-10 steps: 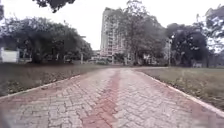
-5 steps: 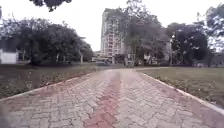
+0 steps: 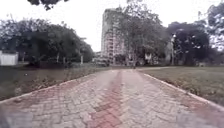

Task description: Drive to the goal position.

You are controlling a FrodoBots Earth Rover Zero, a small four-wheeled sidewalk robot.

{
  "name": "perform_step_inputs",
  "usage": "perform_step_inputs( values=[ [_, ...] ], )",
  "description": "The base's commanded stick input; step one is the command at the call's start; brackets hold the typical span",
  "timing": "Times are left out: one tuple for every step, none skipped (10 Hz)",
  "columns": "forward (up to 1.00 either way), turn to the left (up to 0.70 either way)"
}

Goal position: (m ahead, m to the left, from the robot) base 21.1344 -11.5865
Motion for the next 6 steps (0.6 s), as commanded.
perform_step_inputs(
  values=[
    [0.70,0.00],
    [0.70,0.00],
    [0.70,0.00],
    [0.70,0.00],
    [0.70,0.00],
    [0.70,0.00]
  ],
)
